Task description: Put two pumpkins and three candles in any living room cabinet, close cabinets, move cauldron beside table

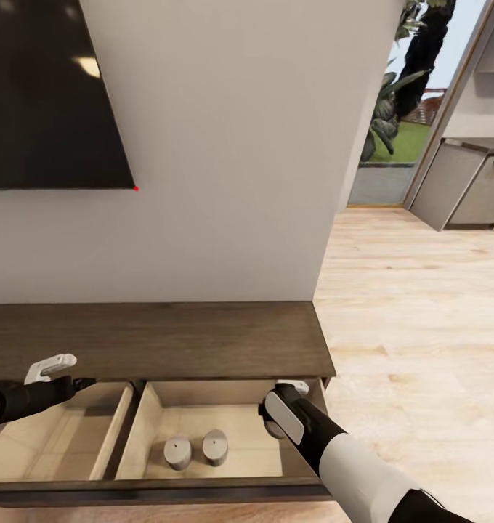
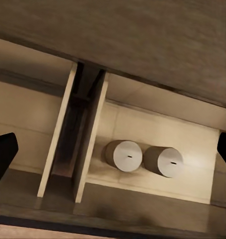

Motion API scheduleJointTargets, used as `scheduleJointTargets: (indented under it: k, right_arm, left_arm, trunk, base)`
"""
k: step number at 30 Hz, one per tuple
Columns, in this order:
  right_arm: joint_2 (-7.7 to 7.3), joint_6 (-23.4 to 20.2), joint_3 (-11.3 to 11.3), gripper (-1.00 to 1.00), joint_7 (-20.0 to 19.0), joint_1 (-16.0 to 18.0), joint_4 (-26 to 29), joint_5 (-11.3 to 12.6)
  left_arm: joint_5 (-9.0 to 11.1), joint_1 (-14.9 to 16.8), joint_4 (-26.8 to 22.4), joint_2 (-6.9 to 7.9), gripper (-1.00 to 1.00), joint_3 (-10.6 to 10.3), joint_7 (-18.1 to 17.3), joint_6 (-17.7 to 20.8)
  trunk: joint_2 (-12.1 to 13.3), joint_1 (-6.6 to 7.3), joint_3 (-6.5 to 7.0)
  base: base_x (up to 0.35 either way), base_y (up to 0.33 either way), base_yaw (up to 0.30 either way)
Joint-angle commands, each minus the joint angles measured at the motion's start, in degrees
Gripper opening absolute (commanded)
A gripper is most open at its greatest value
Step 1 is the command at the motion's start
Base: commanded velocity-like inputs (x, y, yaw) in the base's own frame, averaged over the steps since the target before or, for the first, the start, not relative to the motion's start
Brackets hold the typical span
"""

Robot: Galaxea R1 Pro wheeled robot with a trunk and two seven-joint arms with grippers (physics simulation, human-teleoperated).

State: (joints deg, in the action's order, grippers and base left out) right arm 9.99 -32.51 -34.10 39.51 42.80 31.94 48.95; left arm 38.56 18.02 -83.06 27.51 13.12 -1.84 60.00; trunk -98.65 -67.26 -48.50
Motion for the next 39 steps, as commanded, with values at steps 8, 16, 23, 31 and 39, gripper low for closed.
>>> scheduleJointTargets:
  k: [8,16,23,31,39]
  right_arm:
    - [0.00,0.3,0.0,-1.00,0.0,0.0,0.0,0.2]
    - [0.00,0.3,0.0,-1.00,-0.1,0.0,-0.1,0.2]
    - [0.00,0.3,0.0,-1.00,-0.2,0.0,-0.1,0.2]
    - [0.00,0.3,0.1,-1.00,-0.2,0.0,-0.1,0.2]
    - [0.00,0.3,0.1,-1.00,-0.2,0.0,-0.1,0.2]
  left_arm:
    - [0.3,0.0,0.0,0.00,1.00,0.0,0.0,0.0]
    - [0.2,0.0,0.0,0.00,1.00,0.0,0.0,0.0]
    - [0.2,0.0,0.0,0.00,1.00,0.0,0.0,0.0]
    - [0.2,0.0,0.0,0.00,1.00,0.0,0.0,0.0]
    - [0.2,0.0,0.0,0.00,1.00,0.0,0.0,0.0]
  trunk:
    - [-3.2,-1.76,-1.44]
    - [-6.4,-3.52,-2.88]
    - [-9.2,-5.06,-4.13]
    - [-12.4,-6.81,-5.57]
    - [-15.7,-8.57,-7.01]
  base:
    - [0.000,0.000,0.000]
    - [0.000,0.000,0.000]
    - [0.000,0.000,0.000]
    - [0.000,0.000,0.000]
    - [0.000,0.000,0.000]
